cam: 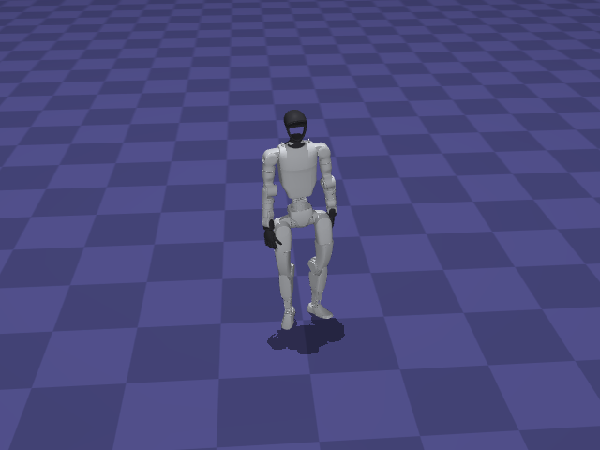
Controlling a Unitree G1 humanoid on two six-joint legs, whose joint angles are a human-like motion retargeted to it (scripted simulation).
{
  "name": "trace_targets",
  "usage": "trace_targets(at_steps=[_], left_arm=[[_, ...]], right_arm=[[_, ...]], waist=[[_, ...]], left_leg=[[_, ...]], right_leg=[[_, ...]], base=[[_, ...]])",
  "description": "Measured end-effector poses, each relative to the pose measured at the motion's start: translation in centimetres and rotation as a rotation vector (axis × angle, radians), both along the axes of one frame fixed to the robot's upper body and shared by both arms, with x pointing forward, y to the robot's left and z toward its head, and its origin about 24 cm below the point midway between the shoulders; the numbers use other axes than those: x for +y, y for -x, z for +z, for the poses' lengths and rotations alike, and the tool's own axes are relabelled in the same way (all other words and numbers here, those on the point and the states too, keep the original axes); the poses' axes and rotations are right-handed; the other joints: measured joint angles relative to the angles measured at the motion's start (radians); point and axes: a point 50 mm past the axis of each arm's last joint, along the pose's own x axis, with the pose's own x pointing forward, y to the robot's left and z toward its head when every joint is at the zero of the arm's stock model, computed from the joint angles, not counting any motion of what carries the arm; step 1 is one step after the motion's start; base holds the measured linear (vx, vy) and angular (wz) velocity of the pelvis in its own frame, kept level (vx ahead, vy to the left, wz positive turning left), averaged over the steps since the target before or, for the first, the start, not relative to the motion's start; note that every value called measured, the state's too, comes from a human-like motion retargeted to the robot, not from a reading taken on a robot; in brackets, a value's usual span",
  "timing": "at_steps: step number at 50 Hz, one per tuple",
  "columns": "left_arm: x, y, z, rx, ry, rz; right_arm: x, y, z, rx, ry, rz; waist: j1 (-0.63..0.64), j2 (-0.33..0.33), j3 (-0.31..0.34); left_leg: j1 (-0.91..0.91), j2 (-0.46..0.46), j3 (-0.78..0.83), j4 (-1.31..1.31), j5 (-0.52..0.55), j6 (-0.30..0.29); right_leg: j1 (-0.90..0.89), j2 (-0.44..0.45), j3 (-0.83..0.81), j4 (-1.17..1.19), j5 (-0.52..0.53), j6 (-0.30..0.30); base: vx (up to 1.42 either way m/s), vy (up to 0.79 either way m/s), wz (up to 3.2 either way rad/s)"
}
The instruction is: In place motions
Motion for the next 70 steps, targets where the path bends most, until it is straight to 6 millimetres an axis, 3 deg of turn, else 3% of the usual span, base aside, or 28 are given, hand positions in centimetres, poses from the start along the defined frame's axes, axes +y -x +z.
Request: trace_targets(at_steps=[3, 5, 7, 9, 13, 15, 17, 20, 22, 25, 27, 31, 34, 37, 39, 41, 43, 45, 48, 50, 53, 55, 58, 60, 62, 65, 68, 70], left_arm=[[-0.6, -9.5, 0.4, -0.269, 0.046, -0.141], [-2.3, -15.4, 1.7, -0.460, 0.101, -0.213], [-3.9, -19.9, 3.5, -0.638, 0.149, -0.225], [-5.7, -23.4, 5.5, -0.799, 0.201, -0.237], [-7.7, -27.1, 8.8, -1.034, 0.269, -0.285], [-7.5, -27.5, 9.4, -1.094, 0.266, -0.329], [-6.8, -26.7, 8.9, -1.089, 0.227, -0.363], [-5.3, -23.6, 6.4, -0.969, 0.150, -0.373], [-4.2, -19.7, 3.9, -0.809, 0.119, -0.354], [-2.5, -11.4, 0.6, -0.483, 0.086, -0.286], [-1.4, -4.5, -0.4, -0.220, 0.054, -0.198], [-0.8, 9.5, 1.6, 0.271, 0.012, 0.071], [-1.7, 17.2, 4.6, 0.466, 0.020, 0.240], [-3.0, 21.8, 7.1, 0.540, 0.028, 0.302], [-3.7, 23.6, 8.3, 0.590, 0.022, 0.319], [-4.1, 24.5, 9.0, 0.633, 0.012, 0.339], [-4.0, 24.2, 8.8, 0.644, 0.005, 0.361], [-3.6, 22.6, 7.7, 0.605, 0.008, 0.365], [-2.2, 17.2, 4.6, 0.460, 0.028, 0.315], [-1.1, 12.2, 2.6, 0.336, 0.037, 0.251], [0.4, 3.0, 0.4, 0.101, 0.041, 0.129], [0.8, -3.6, 0.1, -0.075, 0.052, 0.041], [-0.5, -13.2, 1.2, -0.372, 0.096, -0.086], [-1.9, -18.6, 3.0, -0.566, 0.134, -0.159], [-3.2, -22.7, 5.1, -0.740, 0.163, -0.220], [-4.4, -26.6, 8.1, -0.963, 0.174, -0.294], [-4.2, -28.0, 9.9, -1.112, 0.136, -0.333], [-3.8, -27.9, 10.1, -1.151, 0.101, -0.337]], right_arm=[[-2.4, 9.0, 0.7, 0.330, 0.103, -0.358], [-3.0, 14.4, 2.0, 0.515, 0.169, -0.611], [-3.3, 18.6, 3.4, 0.638, 0.237, -0.734], [-3.5, 21.5, 4.7, 0.698, 0.291, -0.778], [-4.2, 24.7, 6.5, 0.770, 0.386, -0.707], [-4.6, 25.0, 6.8, 0.783, 0.414, -0.643], [-4.8, 23.9, 6.3, 0.765, 0.418, -0.591], [-5.0, 20.2, 4.4, 0.664, 0.380, -0.520], [-4.8, 16.1, 2.8, 0.545, 0.329, -0.462], [-3.7, 8.3, 0.9, 0.332, 0.220, -0.341], [-2.3, 2.1, 0.2, 0.162, 0.119, -0.233], [3.4, -9.7, 1.8, -0.190, -0.105, -0.023], [8.0, -16.0, 5.0, -0.433, -0.267, 0.098], [11.4, -19.6, 8.7, -0.631, -0.408, 0.217], [12.5, -20.9, 10.6, -0.738, -0.464, 0.300], [12.6, -21.5, 11.9, -0.823, -0.473, 0.375], [12.0, -21.4, 11.9, -0.868, -0.430, 0.430], [10.5, -20.5, 10.7, -0.855, -0.339, 0.456], [7.3, -16.7, 6.7, -0.683, -0.187, 0.433], [4.6, -12.5, 3.6, -0.470, -0.102, 0.377], [0.6, -3.7, 0.4, -0.076, -0.007, 0.179], [-1.3, 2.7, 0.1, 0.164, 0.046, -0.038], [-2.9, 11.1, 1.1, 0.406, 0.106, -0.426], [-3.1, 15.6, 2.2, 0.491, 0.160, -0.645], [-3.3, 18.9, 3.3, 0.522, 0.230, -0.785], [-3.7, 22.3, 4.9, 0.574, 0.324, -0.871], [-4.4, 23.7, 5.8, 0.631, 0.382, -0.829], [-4.9, 23.3, 5.7, 0.640, 0.398, -0.771]], waist=[[0.113, -0.011, 0.006], [-0.049, -0.030, 0.029], [-0.044, -0.036, 0.032], [-0.030, -0.041, 0.035], [-0.019, -0.042, 0.038], [-0.010, -0.035, 0.035], [0.000, -0.026, 0.032], [0.009, -0.016, 0.029], [0.005, -0.013, 0.025], [-0.003, -0.012, 0.021], [-0.016, -0.012, 0.021], [-0.047, -0.005, 0.027], [-0.063, 0.002, 0.026], [-0.067, 0.014, 0.017], [-0.071, 0.016, 0.013], [-0.076, 0.013, 0.010], [-0.083, 0.005, 0.009], [-0.086, -0.005, 0.009], [-0.081, -0.017, 0.012], [-0.073, -0.022, 0.014], [-0.065, -0.032, 0.016], [-0.063, -0.039, 0.018], [-0.055, -0.048, 0.022], [-0.050, -0.052, 0.026], [-0.045, -0.055, 0.026], [-0.038, -0.054, 0.022], [-0.030, -0.045, 0.025], [-0.027, -0.038, 0.028]], left_leg=[[0.004, 0.017, 0.076, 0.005, -0.010, -0.007], [-0.025, -0.038, -0.131, 0.017, 0.011, 0.020], [-0.029, -0.043, -0.149, 0.017, 0.012, 0.021], [-0.033, -0.049, -0.158, 0.019, 0.013, 0.022], [-0.037, -0.059, -0.177, 0.022, 0.014, 0.022], [-0.038, -0.059, -0.177, 0.022, 0.013, 0.022], [-0.037, -0.059, -0.176, 0.022, 0.011, 0.022], [-0.029, -0.059, -0.174, 0.019, 0.009, 0.022], [-0.019, -0.063, -0.172, 0.013, 0.009, 0.023], [0.000, -0.065, -0.156, 0.004, 0.009, 0.022], [0.012, -0.063, -0.141, 0.001, 0.007, 0.016], [0.032, -0.053, -0.101, -0.004, 0.005, 0.006], [0.042, -0.041, -0.068, -0.006, 0.004, -0.002], [0.045, -0.027, -0.035, -0.008, 0.002, -0.009], [0.043, -0.022, -0.025, -0.008, 0.001, -0.011], [0.040, -0.021, -0.024, -0.008, 0.001, -0.012], [0.036, -0.024, -0.030, -0.008, 0.002, -0.011], [0.031, -0.028, -0.038, -0.006, 0.003, -0.009], [0.024, -0.031, -0.052, -0.002, 0.004, -0.006], [0.019, -0.032, -0.063, 0.001, 0.005, -0.002], [0.006, -0.032, -0.093, 0.010, 0.007, 0.006], [-0.007, -0.034, -0.119, 0.017, 0.008, 0.011], [-0.030, -0.043, -0.163, 0.026, 0.010, 0.018], [-0.040, -0.051, -0.187, 0.030, 0.011, 0.022], [-0.047, -0.057, -0.201, 0.030, 0.011, 0.025], [-0.051, -0.065, -0.212, 0.029, 0.011, 0.025], [-0.047, -0.065, -0.205, 0.027, 0.008, 0.025], [-0.044, -0.065, -0.200, 0.027, 0.005, 0.024]], right_leg=[[-0.021, -0.014, 0.062, 0.034, -0.008, 0.016], [0.028, -0.006, -0.151, -0.016, 0.007, -0.019], [0.035, -0.024, -0.165, -0.013, 0.009, -0.005], [0.045, -0.028, -0.175, -0.018, 0.007, -0.001], [0.059, -0.031, -0.194, -0.025, 0.006, 0.000], [0.059, -0.030, -0.194, -0.026, 0.006, 0.000], [0.056, -0.028, -0.187, -0.024, 0.006, -0.001], [0.052, -0.025, -0.173, -0.020, 0.005, -0.005], [0.050, -0.026, -0.165, -0.017, 0.004, -0.008], [0.047, -0.028, -0.152, -0.013, 0.004, -0.015], [0.040, -0.028, -0.134, -0.008, 0.004, -0.018], [0.021, -0.015, -0.079, 0.003, 0.003, -0.029], [0.002, -0.001, -0.037, 0.011, 0.005, -0.037], [-0.018, 0.014, -0.002, 0.016, 0.008, -0.042], [-0.027, 0.019, 0.010, 0.018, 0.008, -0.043], [-0.031, 0.019, 0.012, 0.019, 0.009, -0.043], [-0.031, 0.015, 0.005, 0.018, 0.008, -0.043], [-0.028, 0.007, -0.006, 0.017, 0.008, -0.042], [-0.018, -0.002, -0.031, 0.011, 0.010, -0.038], [-0.005, -0.006, -0.054, 0.004, 0.010, -0.033], [0.018, -0.012, -0.095, -0.007, 0.010, -0.022], [0.034, -0.017, -0.126, -0.013, 0.008, -0.012], [0.050, -0.024, -0.169, -0.019, 0.005, 0.003], [0.060, -0.028, -0.191, -0.022, 0.003, 0.011], [0.065, -0.032, -0.206, -0.024, 0.003, 0.015], [0.067, -0.037, -0.216, -0.027, 0.005, 0.017], [0.067, -0.036, -0.209, -0.027, 0.009, 0.015], [0.066, -0.036, -0.203, -0.027, 0.011, 0.013]], base=[[-0.02, 0.02, -0.38], [0.02, 0.02, 3.39], [0.02, 0.00, 1.37], [0.00, 0.01, 0.30], [0.00, 0.01, 0.15], [0.01, 0.07, 0.00], [0.00, 0.07, -0.13], [0.00, 0.07, -0.09], [0.02, 0.06, -0.07], [0.01, 0.01, -0.16], [0.00, -0.03, -0.35], [0.03, -0.04, -0.58], [0.04, -0.04, -0.71], [0.04, -0.01, -0.64], [0.01, -0.01, -0.31], [0.00, 0.00, 0.00], [-0.02, -0.03, 0.23], [-0.03, -0.03, 0.29], [-0.04, -0.01, 0.33], [-0.03, -0.01, 0.40], [0.00, -0.01, 0.60], [0.01, 0.01, 0.77], [0.02, 0.01, 0.80], [0.03, 0.01, 0.62], [0.03, 0.02, 0.38], [0.01, 0.01, 0.06], [0.01, 0.03, -0.16], [-0.01, 0.05, -0.23]])
